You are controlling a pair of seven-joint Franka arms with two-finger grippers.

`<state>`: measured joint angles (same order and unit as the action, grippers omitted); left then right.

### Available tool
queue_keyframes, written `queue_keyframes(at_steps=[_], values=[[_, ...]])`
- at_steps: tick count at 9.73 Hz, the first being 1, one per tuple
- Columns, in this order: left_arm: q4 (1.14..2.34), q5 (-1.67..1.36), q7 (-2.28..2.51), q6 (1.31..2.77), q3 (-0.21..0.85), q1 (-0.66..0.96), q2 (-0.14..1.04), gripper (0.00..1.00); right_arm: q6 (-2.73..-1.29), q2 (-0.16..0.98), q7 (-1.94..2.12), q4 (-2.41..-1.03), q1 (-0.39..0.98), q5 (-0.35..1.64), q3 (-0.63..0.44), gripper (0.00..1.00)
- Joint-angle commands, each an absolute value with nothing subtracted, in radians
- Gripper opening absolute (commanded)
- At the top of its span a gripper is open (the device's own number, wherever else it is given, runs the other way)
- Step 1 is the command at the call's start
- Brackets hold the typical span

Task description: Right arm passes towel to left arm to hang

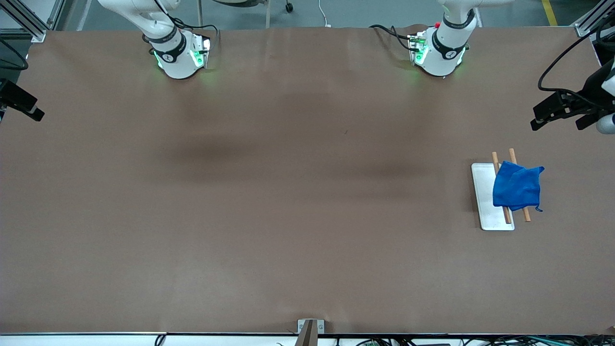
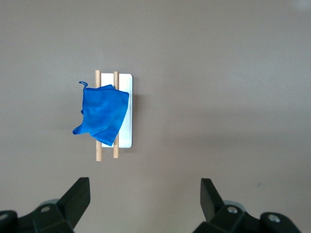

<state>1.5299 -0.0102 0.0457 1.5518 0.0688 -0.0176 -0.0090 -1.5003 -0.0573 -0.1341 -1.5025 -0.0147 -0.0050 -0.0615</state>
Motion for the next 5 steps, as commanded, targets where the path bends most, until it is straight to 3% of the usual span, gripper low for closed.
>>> queue_keyframes(at_steps=[1,5], values=[[1.58,0.024,0.061,1.562,0.118,-0.021,-0.02,1.0,-1.491,-0.054,-0.127,-1.488,-0.014,-0.025,-0.063,1.0],[1.58,-0.026,0.037,1.56,0.109,-0.028,-0.028,1.0,-1.494,-0.054,-0.129,-1.488,-0.014,-0.025,-0.063,1.0]])
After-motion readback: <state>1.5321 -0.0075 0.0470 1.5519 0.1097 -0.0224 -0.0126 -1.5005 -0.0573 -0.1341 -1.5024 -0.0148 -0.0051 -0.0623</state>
